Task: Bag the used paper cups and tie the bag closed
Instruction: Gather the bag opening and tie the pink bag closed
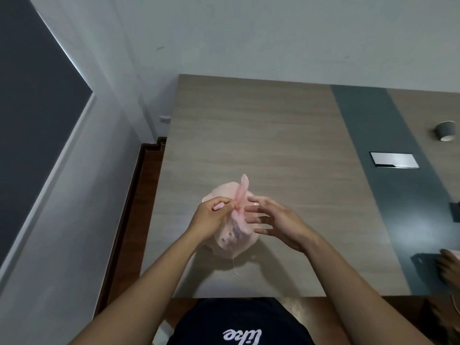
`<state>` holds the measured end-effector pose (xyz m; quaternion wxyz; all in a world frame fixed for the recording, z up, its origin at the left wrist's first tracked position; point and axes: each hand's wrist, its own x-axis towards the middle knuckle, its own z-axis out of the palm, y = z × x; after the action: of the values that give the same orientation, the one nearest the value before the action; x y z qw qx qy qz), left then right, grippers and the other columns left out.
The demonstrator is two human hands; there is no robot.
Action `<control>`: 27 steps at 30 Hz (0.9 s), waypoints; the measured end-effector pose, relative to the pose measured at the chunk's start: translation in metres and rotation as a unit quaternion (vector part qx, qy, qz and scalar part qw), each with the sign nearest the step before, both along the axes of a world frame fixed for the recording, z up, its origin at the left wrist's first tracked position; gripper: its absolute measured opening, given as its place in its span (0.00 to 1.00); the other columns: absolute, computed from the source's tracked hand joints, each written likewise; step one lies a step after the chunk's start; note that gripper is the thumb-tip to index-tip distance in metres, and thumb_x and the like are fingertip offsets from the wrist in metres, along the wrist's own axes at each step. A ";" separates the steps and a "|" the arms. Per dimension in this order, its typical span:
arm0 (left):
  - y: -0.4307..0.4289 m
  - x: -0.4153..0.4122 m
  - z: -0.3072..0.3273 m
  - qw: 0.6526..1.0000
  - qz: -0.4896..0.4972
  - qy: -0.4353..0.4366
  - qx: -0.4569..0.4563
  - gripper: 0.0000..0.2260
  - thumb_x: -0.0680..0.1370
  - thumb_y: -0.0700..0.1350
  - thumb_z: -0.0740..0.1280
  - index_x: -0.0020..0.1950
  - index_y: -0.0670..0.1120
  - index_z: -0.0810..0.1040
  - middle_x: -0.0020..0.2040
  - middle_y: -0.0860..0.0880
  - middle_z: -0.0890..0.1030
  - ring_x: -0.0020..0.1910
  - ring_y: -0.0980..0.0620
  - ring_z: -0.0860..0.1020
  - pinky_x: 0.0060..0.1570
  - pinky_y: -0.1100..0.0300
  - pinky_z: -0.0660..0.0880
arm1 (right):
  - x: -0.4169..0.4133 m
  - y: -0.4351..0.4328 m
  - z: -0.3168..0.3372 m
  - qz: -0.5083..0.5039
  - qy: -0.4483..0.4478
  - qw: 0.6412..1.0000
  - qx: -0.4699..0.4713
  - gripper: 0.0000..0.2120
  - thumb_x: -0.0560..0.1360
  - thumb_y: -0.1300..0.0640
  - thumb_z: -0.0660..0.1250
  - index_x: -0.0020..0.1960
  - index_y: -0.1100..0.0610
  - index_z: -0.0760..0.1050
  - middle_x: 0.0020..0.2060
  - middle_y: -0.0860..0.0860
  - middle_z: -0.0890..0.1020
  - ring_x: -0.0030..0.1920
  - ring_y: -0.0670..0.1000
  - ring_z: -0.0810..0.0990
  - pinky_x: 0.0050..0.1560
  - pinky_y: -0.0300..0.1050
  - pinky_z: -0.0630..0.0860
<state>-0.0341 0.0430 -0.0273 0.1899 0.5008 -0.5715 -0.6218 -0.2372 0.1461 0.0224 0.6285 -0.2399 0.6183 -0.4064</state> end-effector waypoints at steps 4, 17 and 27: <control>0.001 0.002 0.001 0.998 -0.024 0.023 0.061 0.06 0.83 0.48 0.76 0.55 0.48 0.92 0.52 0.51 0.92 0.49 0.57 0.87 0.49 0.66 0.82 | 0.013 -0.001 -0.012 0.050 0.114 0.991 -0.048 0.11 0.84 0.50 0.70 0.66 0.47 0.81 0.59 0.51 0.87 0.54 0.53 0.88 0.55 0.49 0.83; -0.005 0.024 -0.028 0.993 -0.057 -0.003 0.100 0.20 0.81 0.44 0.78 0.72 0.53 0.79 0.61 0.54 0.89 0.59 0.52 0.87 0.61 0.49 0.86 | 0.024 -0.010 -0.052 -0.037 0.152 0.988 -0.011 0.15 0.87 0.50 0.65 0.58 0.64 0.78 0.52 0.48 0.90 0.46 0.51 0.88 0.49 0.50 0.83; -0.004 0.011 -0.033 0.996 -0.048 -0.048 0.065 0.09 0.82 0.47 0.78 0.61 0.52 0.91 0.52 0.57 0.92 0.54 0.52 0.89 0.59 0.55 0.86 | 0.023 -0.009 -0.059 -0.069 0.070 0.995 -0.002 0.16 0.89 0.51 0.60 0.56 0.63 0.80 0.55 0.55 0.89 0.51 0.53 0.88 0.57 0.52 0.83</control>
<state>-0.0227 0.0392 -0.0606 0.0995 0.5131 -0.5617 -0.6413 -0.2144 0.1369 -0.0365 0.5536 -0.2263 0.6751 -0.4319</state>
